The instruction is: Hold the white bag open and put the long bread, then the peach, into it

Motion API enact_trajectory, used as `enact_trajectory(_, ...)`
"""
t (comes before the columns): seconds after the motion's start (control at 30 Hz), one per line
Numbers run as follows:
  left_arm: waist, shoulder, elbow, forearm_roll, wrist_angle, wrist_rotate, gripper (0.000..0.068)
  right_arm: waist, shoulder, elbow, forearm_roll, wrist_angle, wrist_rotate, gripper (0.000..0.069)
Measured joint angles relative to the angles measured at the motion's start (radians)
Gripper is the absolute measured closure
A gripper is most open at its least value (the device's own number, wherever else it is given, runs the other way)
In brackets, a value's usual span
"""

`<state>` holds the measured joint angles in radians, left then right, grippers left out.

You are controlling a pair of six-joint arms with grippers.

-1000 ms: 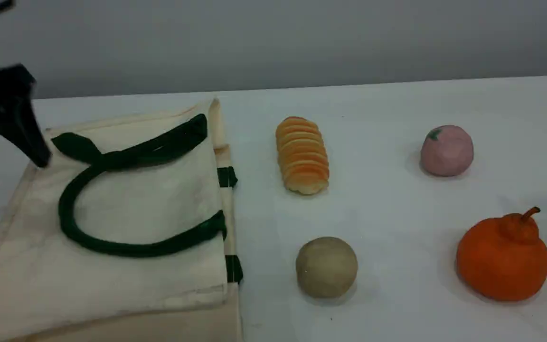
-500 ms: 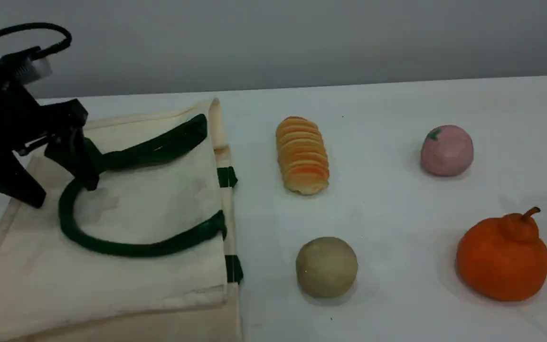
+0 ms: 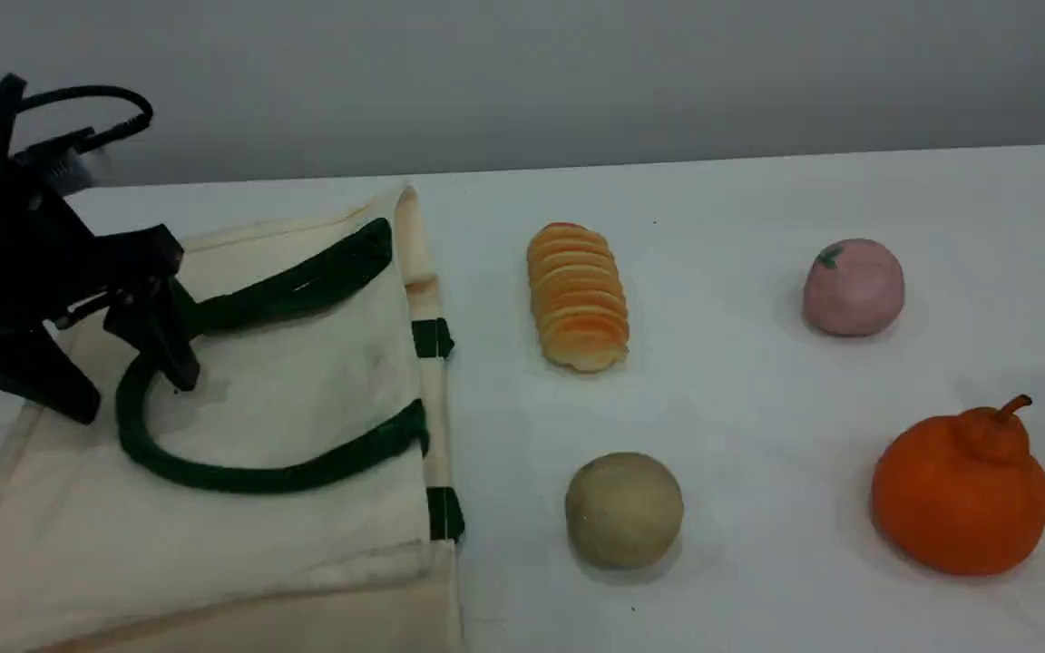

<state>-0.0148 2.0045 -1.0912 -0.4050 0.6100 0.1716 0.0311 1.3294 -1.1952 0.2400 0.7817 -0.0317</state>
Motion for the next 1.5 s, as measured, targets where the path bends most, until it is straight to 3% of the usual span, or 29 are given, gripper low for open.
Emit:
enact_trajectory(0.47, 0.000, 0.000, 0.000, 0.000, -0.026, 0.000, 0.0104, 0.000, 0.000, 0.000, -0.003, 0.000, 0.000, 0.0132)
enact_trajectory(0.63, -0.023, 0.000, 0.000, -0.002, -0.027, 0.058, 0.0104, 0.000, 0.000, 0.000, -0.003, 0.005, 0.000, 0.0132)
enact_trajectory(0.73, -0.044, 0.000, 0.000, -0.042, -0.043, 0.091, 0.0104, 0.000, 0.000, 0.000, -0.003, 0.007, 0.000, 0.0132)
enact_trajectory(1.5, -0.057, 0.056, 0.000, -0.040, -0.045, 0.086, 0.0129, 0.000, 0.000, 0.000, -0.003, 0.032, 0.000, 0.0132)
